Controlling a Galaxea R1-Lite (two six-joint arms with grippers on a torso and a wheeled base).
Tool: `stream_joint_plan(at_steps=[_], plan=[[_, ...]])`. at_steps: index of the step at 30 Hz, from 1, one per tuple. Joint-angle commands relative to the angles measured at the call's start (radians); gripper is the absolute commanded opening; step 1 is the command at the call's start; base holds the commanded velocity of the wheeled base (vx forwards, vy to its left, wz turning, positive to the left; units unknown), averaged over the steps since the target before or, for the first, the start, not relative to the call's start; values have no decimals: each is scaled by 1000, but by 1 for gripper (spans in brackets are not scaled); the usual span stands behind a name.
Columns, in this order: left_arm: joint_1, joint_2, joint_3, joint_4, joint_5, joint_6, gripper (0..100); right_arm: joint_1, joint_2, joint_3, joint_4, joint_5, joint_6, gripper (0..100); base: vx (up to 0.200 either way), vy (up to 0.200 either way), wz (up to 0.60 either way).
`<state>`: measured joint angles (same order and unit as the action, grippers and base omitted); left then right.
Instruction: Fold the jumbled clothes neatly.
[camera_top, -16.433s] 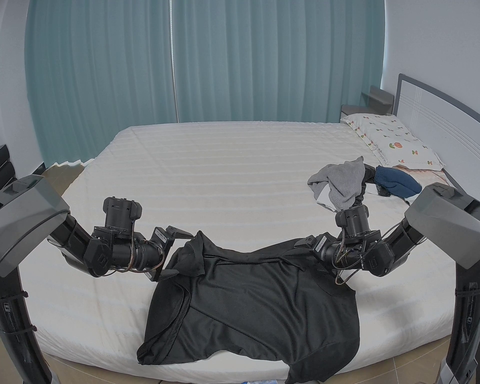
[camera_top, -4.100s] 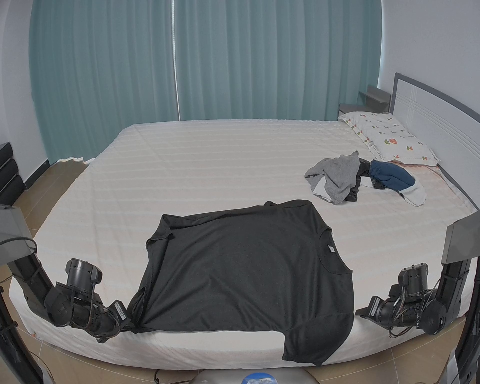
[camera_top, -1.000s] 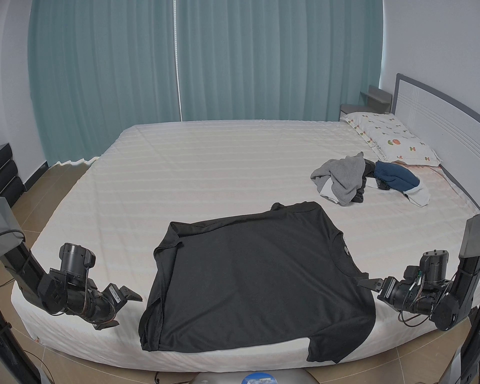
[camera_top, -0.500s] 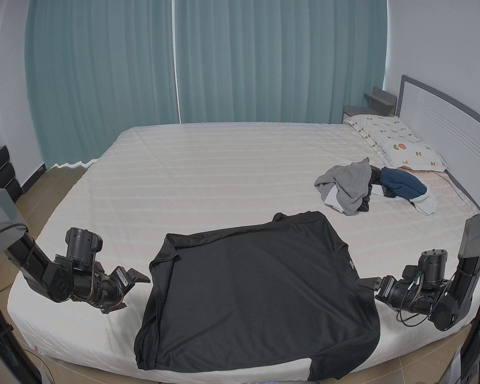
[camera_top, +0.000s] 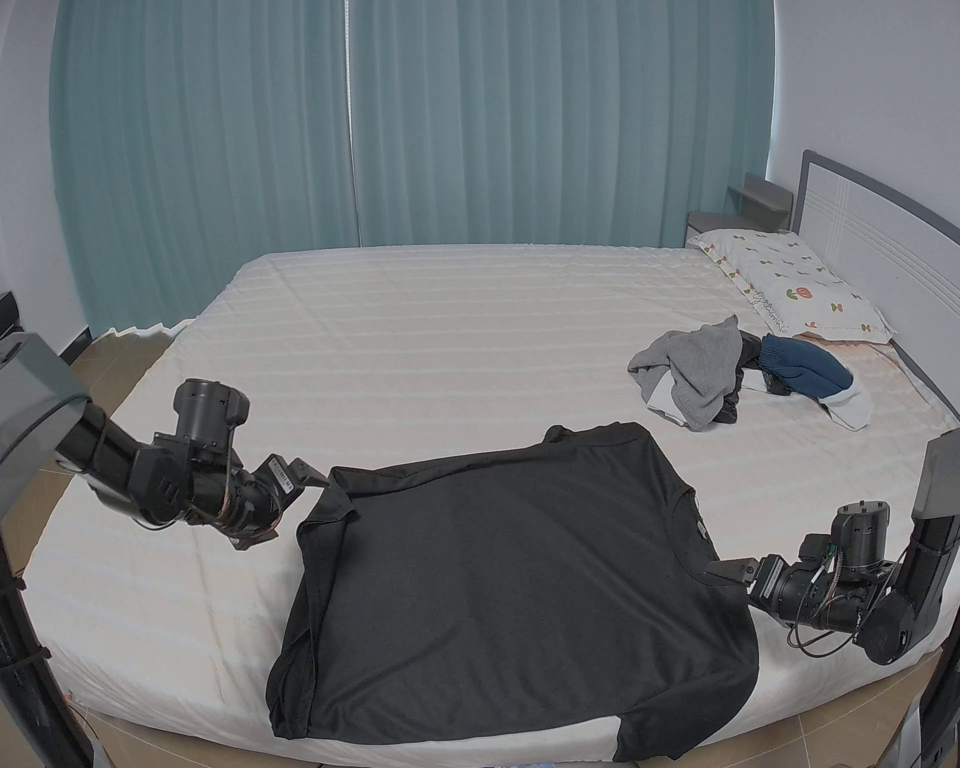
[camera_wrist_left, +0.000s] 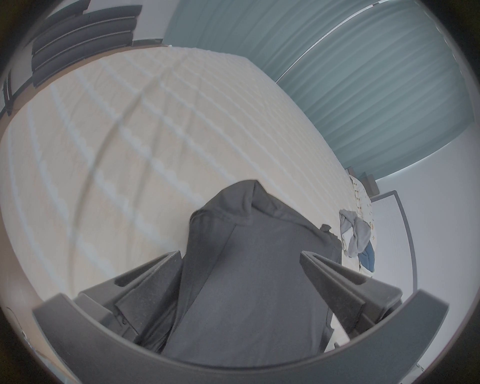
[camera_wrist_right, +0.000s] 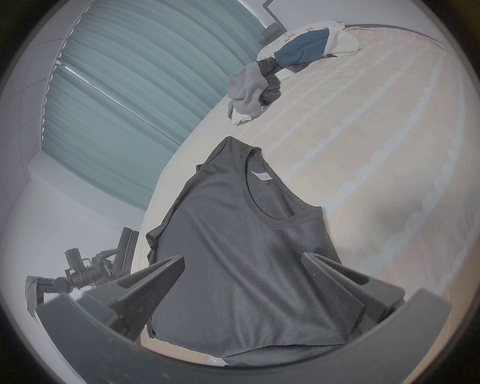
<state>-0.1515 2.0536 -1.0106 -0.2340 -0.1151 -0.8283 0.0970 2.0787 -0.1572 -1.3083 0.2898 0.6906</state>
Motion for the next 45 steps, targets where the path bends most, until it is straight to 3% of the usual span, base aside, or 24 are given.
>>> stream_joint_plan(at_steps=[1, 6, 14, 26, 34, 45], plan=[[-37, 220, -223, 78, 92, 61, 100, 13, 9, 4, 0, 0, 3, 100, 0, 0, 0], [-42, 324, -387, 142, 195, 146, 100, 27, 9, 7, 0, -1, 4, 100, 0, 0, 0], [-63, 419, -571, 252, 244, 184, 100, 41, 11, 10, 0, -8, 4, 100, 0, 0, 0], [-63, 484, -612, 254, 301, 290, 100, 36, 24, 8, 0, -9, 4, 100, 0, 0, 0], [0, 496, -646, 256, 338, 376, 100, 35, 24, 8, 0, -9, 4, 100, 0, 0, 0], [96, 566, -881, 291, 347, 408, 100, 32, 37, 4, -2, -11, 4, 100, 0, 0, 0]])
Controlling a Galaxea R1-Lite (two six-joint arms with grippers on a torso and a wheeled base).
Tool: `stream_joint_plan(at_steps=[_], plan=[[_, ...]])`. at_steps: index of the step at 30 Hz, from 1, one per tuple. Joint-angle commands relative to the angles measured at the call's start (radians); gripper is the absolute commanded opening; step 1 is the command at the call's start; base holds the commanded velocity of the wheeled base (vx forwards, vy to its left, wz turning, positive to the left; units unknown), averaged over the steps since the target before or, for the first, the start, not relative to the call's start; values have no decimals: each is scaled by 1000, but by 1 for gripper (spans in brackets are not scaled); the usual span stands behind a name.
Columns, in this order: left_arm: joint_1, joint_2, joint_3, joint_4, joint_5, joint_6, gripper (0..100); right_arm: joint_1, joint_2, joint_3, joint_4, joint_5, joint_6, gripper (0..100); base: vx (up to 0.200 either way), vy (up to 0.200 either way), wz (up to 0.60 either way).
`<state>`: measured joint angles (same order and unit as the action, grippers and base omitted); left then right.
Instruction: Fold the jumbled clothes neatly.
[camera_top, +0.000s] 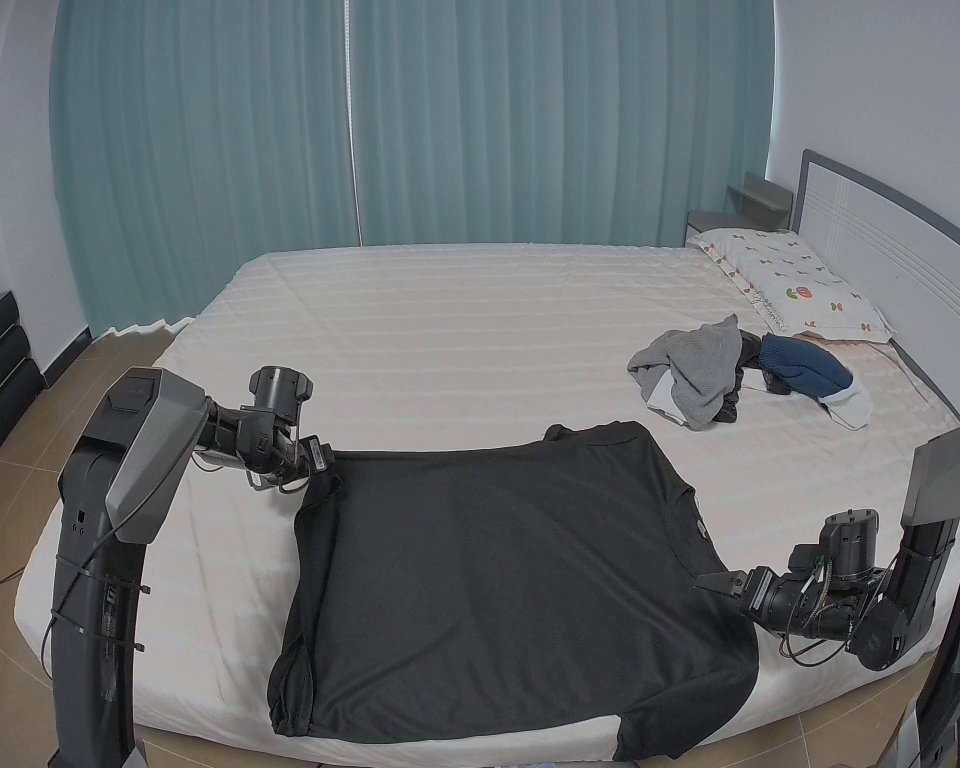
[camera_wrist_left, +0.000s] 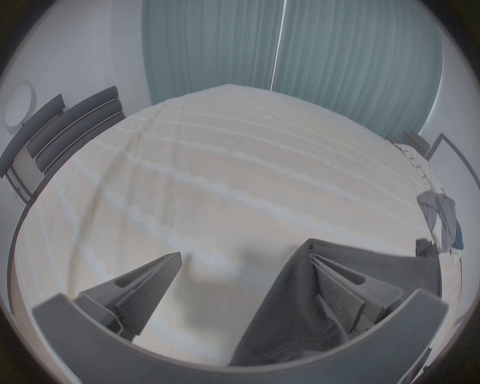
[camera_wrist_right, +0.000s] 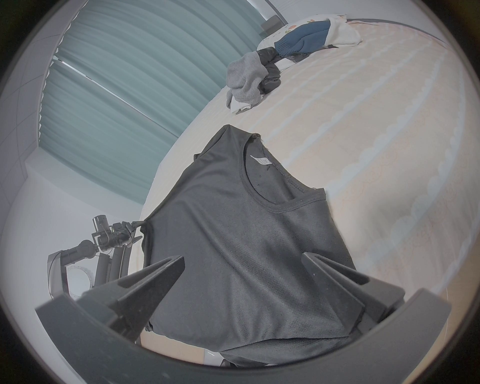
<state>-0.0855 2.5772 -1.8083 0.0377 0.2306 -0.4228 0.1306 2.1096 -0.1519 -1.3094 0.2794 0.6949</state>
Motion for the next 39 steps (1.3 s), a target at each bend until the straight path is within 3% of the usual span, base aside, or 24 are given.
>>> stream_joint_plan(at_steps=[1, 12, 16, 21, 23, 24, 25, 37, 38, 39], plan=[[30, 43, -83, 19, 1, 2, 100, -2, 6, -1, -1, 0, 0, 100, 0, 0, 0], [64, 64, -166, 25, -17, -4, 100, -5, 6, -3, -1, 1, 0, 100, 0, 0, 0], [64, 54, -144, 61, -73, -22, 100, -5, 7, -3, -1, 1, 0, 100, 0, 0, 0], [55, -5, -138, 192, -258, -197, 100, -5, 7, -1, -1, 1, 0, 100, 0, 0, 0], [55, -5, -138, 192, -258, -197, 100, -5, 7, -1, -1, 1, 0, 100, 0, 0, 0], [55, -14, -140, 240, -327, -248, 100, -5, 7, -3, -1, 1, 0, 100, 0, 0, 0], [55, -11, -140, 248, -341, -255, 100, -5, 7, -3, -1, 1, 0, 100, 0, 0, 0], [55, 27, -138, 252, -343, -258, 100, -5, 7, -3, -1, 1, 0, 100, 0, 0, 0], [55, 34, -140, 251, -343, -257, 0, -5, 7, -3, -1, 1, 0, 100, 0, 0, 0], [55, 38, -141, 251, -341, -257, 0, -6, 7, -3, -1, 1, 0, 100, 0, 0, 0]])
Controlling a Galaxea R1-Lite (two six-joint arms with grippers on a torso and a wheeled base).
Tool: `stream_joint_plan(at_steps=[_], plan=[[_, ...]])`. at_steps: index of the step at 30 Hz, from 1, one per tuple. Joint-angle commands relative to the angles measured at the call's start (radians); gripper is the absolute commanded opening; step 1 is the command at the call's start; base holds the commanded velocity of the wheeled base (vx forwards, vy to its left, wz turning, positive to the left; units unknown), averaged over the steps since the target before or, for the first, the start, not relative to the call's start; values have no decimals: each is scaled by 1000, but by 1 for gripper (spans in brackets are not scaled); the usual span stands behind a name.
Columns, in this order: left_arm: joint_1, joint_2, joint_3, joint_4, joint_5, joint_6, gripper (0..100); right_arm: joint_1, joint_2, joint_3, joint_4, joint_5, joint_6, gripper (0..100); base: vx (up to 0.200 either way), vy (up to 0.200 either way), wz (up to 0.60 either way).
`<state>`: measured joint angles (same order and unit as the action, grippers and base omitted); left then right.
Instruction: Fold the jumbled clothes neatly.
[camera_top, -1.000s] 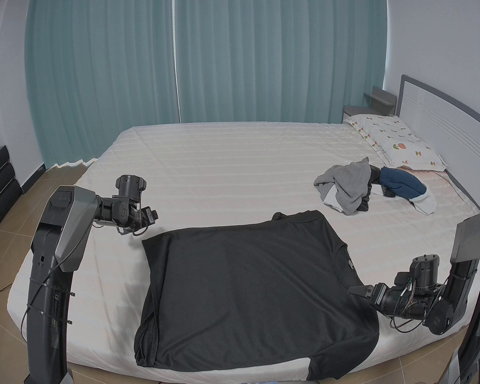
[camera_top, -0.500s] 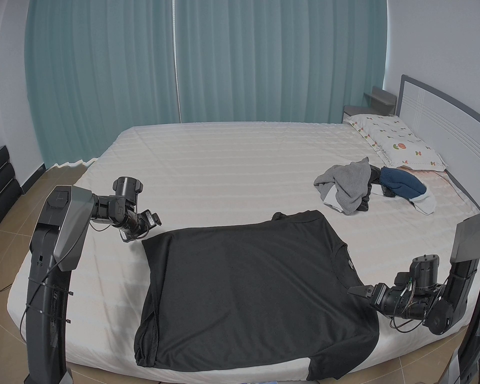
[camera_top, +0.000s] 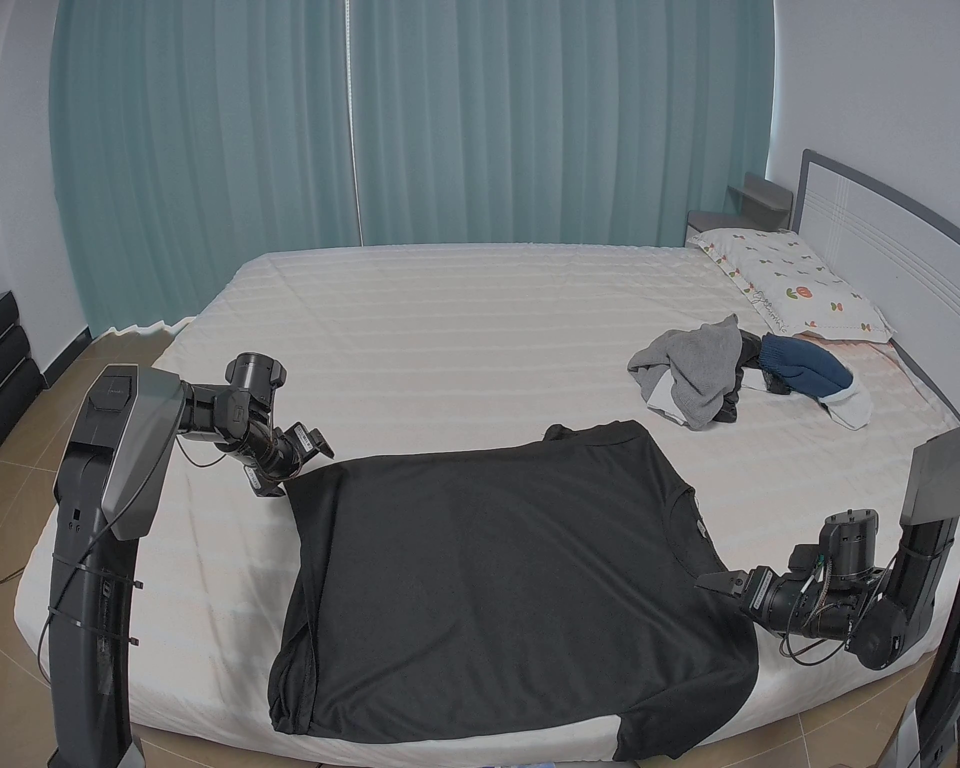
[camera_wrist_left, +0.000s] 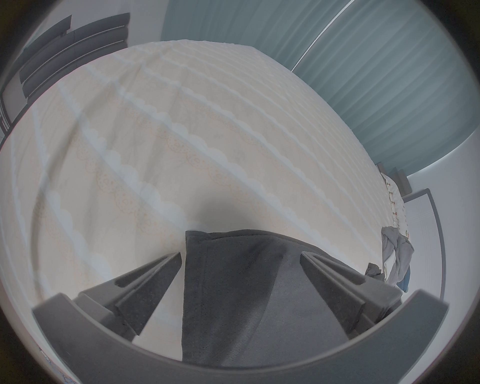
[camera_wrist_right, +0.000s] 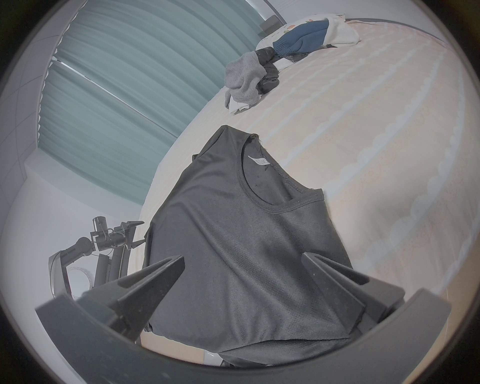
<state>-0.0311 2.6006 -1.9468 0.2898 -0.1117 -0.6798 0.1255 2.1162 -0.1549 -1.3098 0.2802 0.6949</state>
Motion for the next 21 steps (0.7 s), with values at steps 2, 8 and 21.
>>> stream_joint_plan(at_steps=[2, 8, 21], plan=[[0, 19, -7, -1, 4, 0, 0, -3, 1, 0, 0, 1, 0, 100, 0, 0, 0], [11, 36, -53, -18, 21, -53, 0, -3, 1, -5, 0, 1, 0, 100, 0, 0, 0], [23, 24, -53, -136, 35, -52, 0, -1, 15, -6, -2, 1, -2, 100, 0, 0, 0]])
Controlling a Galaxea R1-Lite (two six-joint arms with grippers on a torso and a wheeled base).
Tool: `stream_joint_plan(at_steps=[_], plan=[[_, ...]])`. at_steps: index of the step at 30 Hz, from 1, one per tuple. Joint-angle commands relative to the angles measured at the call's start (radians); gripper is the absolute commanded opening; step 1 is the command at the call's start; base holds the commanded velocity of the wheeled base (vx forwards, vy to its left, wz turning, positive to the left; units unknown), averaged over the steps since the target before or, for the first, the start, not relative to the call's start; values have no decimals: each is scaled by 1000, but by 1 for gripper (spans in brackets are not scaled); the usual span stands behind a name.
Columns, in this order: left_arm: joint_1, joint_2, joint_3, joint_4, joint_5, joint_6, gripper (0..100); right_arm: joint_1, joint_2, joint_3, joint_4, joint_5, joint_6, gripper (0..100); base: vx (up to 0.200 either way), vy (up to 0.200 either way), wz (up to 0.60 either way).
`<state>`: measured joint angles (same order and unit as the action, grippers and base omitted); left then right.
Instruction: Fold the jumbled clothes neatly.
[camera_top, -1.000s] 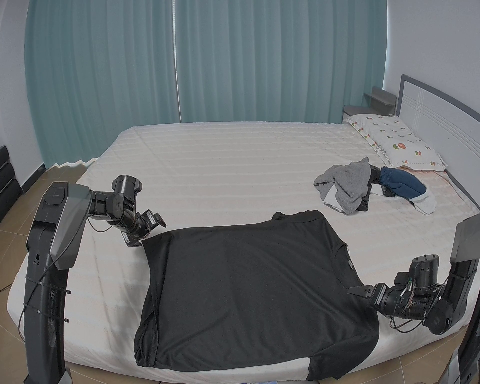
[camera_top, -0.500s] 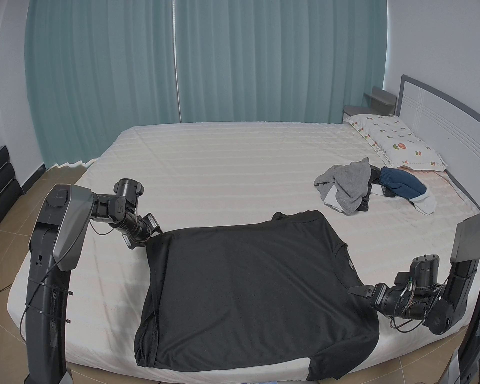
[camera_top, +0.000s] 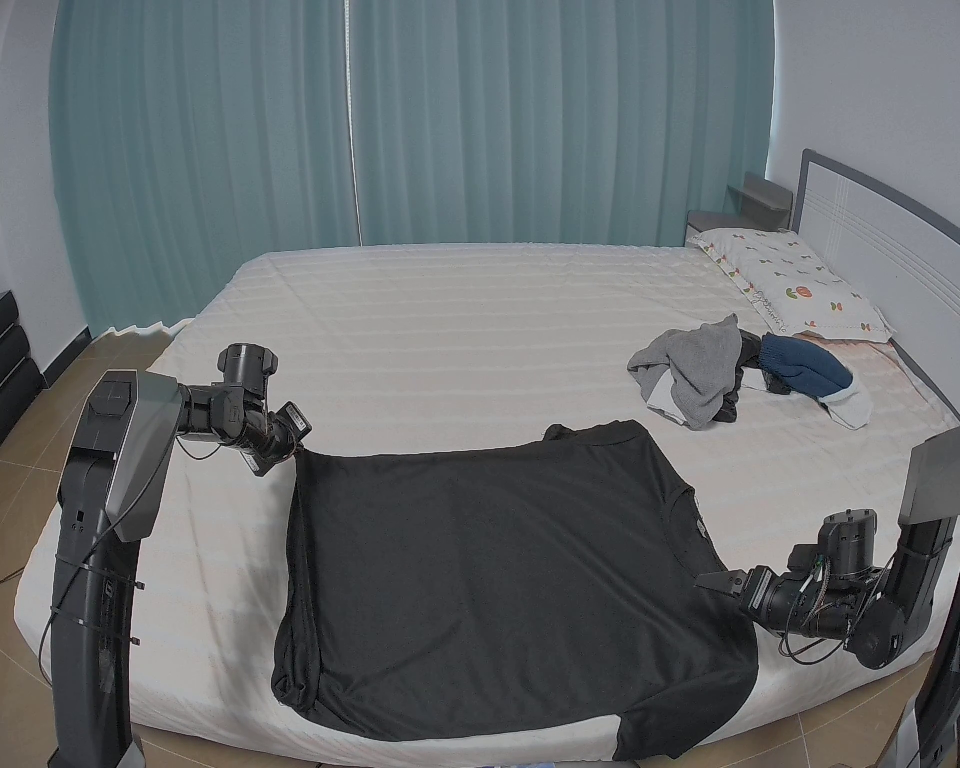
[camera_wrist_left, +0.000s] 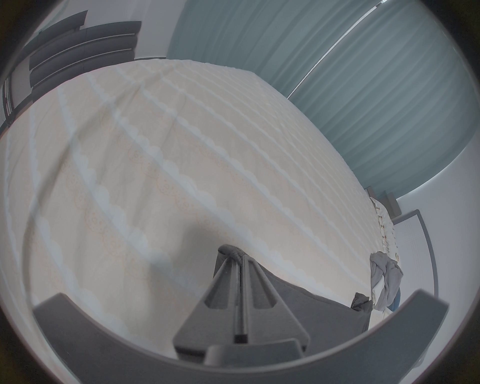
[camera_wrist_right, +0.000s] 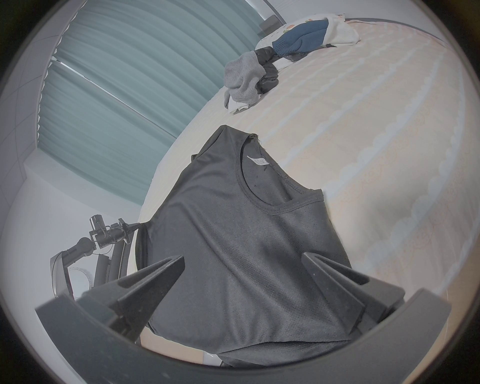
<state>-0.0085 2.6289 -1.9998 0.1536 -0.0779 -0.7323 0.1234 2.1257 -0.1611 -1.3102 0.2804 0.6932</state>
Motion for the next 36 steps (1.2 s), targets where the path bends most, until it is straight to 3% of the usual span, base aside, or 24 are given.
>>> stream_joint_plan(at_steps=[1, 7, 8, 16, 22, 28, 32, 35, 36], plan=[[1, -1, 0, 1, 1, 1, 0, 1, 3, 0, 0, 0, 0, 100, 0, 0, 0], [5, 6, 0, 4, 3, -1, 0, 1, 3, 0, -1, 0, 0, 100, 0, 0, 0], [10, 5, 0, 6, 3, -1, 100, 1, 5, 0, 0, 0, 0, 100, 0, 0, 0], [42, -20, 6, 40, 1, -9, 100, -1, 5, 0, 0, 0, 0, 100, 0, 0, 0], [61, -121, 92, 119, -40, -13, 100, -1, 5, 3, 0, 2, 2, 100, 0, 0, 0], [59, -294, 446, 3, -114, -22, 100, -24, 10, -2, -1, 3, 2, 100, 0, 0, 0], [48, -418, 734, -175, -118, -42, 100, -28, 11, -2, -1, 3, 2, 100, -50, 0, 0], [32, -457, 823, -215, -118, -41, 100, -28, 11, -2, -1, 3, 2, 100, -200, 0, 0], [16, -504, 935, -259, -120, -44, 100, -30, 11, -2, -1, 3, 2, 100, -200, 0, 0]])
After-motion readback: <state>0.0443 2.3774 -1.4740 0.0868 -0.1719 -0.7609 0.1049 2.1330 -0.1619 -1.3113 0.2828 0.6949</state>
